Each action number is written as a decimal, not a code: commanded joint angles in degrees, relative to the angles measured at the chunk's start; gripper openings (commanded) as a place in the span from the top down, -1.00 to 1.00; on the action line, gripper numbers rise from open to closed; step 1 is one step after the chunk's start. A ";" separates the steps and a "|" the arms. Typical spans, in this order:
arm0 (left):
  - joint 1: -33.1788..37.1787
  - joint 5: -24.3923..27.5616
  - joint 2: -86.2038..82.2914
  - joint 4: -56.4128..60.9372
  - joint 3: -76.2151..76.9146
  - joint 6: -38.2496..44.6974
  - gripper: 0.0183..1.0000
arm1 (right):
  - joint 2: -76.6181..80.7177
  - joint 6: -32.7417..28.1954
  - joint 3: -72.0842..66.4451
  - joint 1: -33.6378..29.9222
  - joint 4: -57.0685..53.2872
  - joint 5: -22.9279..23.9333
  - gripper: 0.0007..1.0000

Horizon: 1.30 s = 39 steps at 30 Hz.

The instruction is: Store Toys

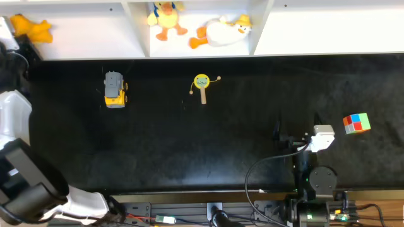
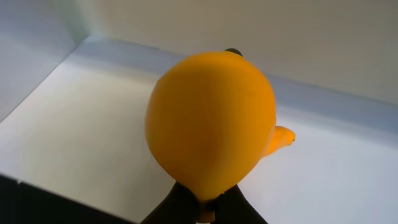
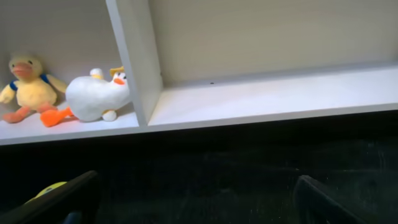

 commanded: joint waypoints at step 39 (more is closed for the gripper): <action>-0.94 -0.24 1.75 -4.11 1.51 0.92 -0.55 | -0.52 0.44 -0.79 -0.11 0.17 -0.15 -0.99</action>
